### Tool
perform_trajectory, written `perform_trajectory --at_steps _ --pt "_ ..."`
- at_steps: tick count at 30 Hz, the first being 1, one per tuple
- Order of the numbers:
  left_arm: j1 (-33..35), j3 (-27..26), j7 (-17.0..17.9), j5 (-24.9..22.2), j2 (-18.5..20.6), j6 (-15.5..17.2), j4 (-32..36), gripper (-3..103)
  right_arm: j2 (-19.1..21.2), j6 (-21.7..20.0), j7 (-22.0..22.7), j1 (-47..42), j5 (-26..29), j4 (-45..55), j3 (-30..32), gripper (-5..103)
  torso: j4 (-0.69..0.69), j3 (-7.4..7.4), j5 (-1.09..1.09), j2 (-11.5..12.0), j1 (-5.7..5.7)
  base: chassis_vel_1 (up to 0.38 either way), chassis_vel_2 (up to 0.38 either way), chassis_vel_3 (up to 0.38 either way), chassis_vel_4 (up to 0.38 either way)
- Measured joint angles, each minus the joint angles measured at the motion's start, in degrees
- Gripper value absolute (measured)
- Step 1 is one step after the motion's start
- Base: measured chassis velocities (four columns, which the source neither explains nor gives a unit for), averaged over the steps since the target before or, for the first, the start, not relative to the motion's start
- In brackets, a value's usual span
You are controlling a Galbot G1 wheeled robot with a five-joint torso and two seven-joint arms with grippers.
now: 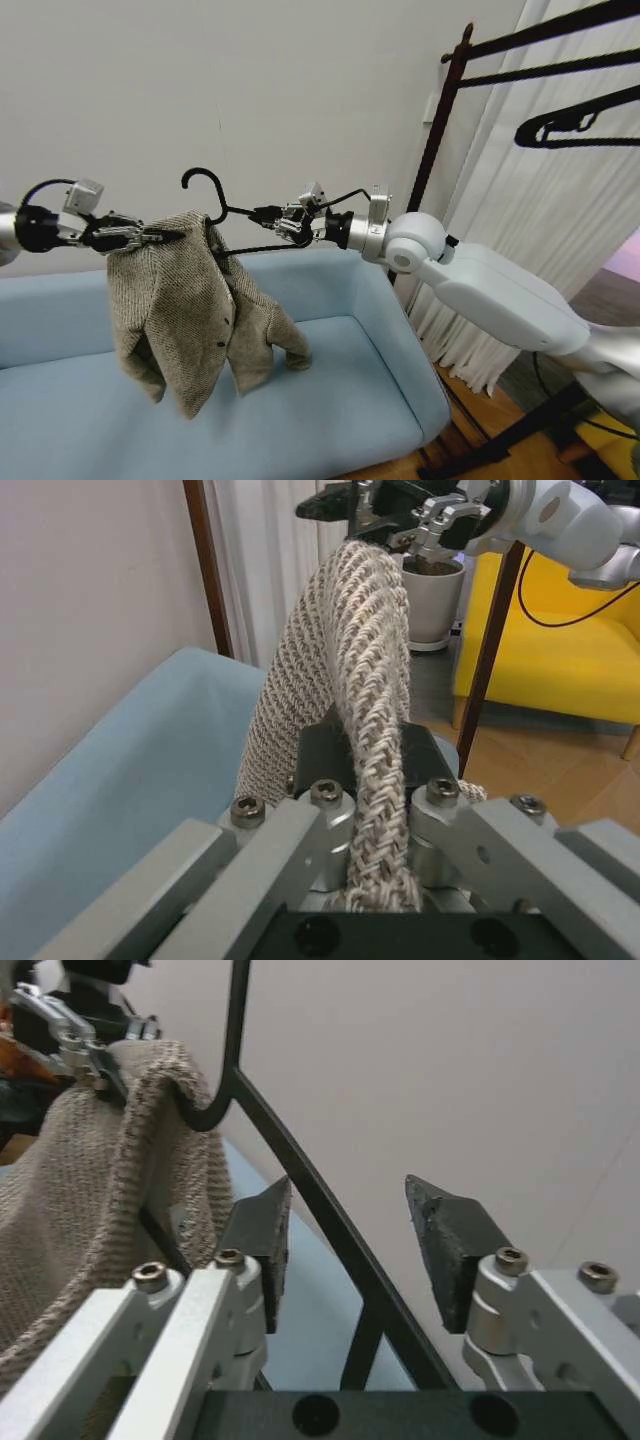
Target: Pick up the clothes from the sofa and hang them on the clothes hanger.
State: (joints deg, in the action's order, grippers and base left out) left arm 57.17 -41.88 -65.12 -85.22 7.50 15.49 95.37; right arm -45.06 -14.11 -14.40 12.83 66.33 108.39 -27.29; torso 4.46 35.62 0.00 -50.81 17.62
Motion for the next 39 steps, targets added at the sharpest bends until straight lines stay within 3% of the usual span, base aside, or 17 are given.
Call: perform_trajectory --at_steps 1,3,8,11,12,13,15,18,30,36,39 --pt "-0.03 0.0 -0.15 0.07 -0.11 0.01 -0.06 5 0.41 -0.19 0.86 -0.19 0.49 0.06 0.36 41 0.0 0.0 0.0 0.0 0.0 0.0 0.0 0.0 0.0" --pt "-0.09 0.0 -0.42 0.21 -0.38 0.01 -0.28 5 1.6 -0.82 3.14 -0.73 2.03 0.41 1.37 52 0.0 0.0 0.0 0.0 0.0 0.0 0.0 0.0 0.0" --pt "-0.21 -0.01 -0.57 0.25 -0.94 -0.09 -0.78 5 4.66 -2.19 6.69 -3.12 4.73 1.19 4.08 68 0.0 0.0 0.0 0.0 0.0 0.0 0.0 0.0 0.0" --pt "-0.22 -0.01 -0.69 0.35 -1.14 -0.25 -0.94 5 6.13 -2.74 7.98 -4.54 5.64 1.81 4.69 68 0.01 0.0 0.01 0.0 -0.01 0.0 0.0 0.0 0.0" --pt "-0.23 0.03 -0.71 0.41 -1.47 -0.49 -0.98 5 7.5 -2.96 9.71 -6.39 6.35 2.5 5.21 85 0.01 0.0 0.01 0.0 0.0 0.0 0.0 0.0 0.0" --pt "-0.23 0.06 -0.61 0.41 -1.75 -0.66 -1.01 5 8.12 -3.03 10.53 -7.76 6.78 2.79 5.66 90 0.01 0.0 0.0 0.0 -0.01 0.0 0.0 0.0 0.0" --pt "-0.27 0.08 -0.45 0.42 -2.02 -0.75 -1.05 5 8.77 -3.15 11.39 -9.66 7.15 3.08 6.48 90 0.01 0.0 0.01 0.0 0.0 0.0 0.0 0.0 0.0" --pt "-0.63 0.08 -0.19 0.18 -2.69 -0.9 -1.52 5 9.75 -3.95 12.98 -15.43 7.54 3.6 9.27 100 0.01 0.0 0.01 0.0 0.0 0.0 0.0 0.0 0.0" --pt "-0.96 -0.15 -0.14 -0.66 -2.66 -1.14 -2.73 5 8.17 -5.76 16.79 -28.34 9.66 8.8 12.22 100 0.02 0.0 0.0 0.0 0.0 0.0 0.0 0.0 0.0" --pt "-0.95 -0.19 -0.12 -0.95 -2.4 -1.43 -2.9 5 5.24 -5.66 18.19 -30.46 9.98 13.83 7.5 100 0.0 0.0 -0.01 0.0 -0.01 0.0 0.0 0.0 0.0" --pt "-1.03 -0.19 -0.12 -1.02 -2.51 -1.44 -2.89 5 3.04 -4.72 21.67 -28.19 9.67 14.94 3.42 100 0.01 0.0 -0.02 0.0 0.0 0.0 0.0 0.0 0.0"
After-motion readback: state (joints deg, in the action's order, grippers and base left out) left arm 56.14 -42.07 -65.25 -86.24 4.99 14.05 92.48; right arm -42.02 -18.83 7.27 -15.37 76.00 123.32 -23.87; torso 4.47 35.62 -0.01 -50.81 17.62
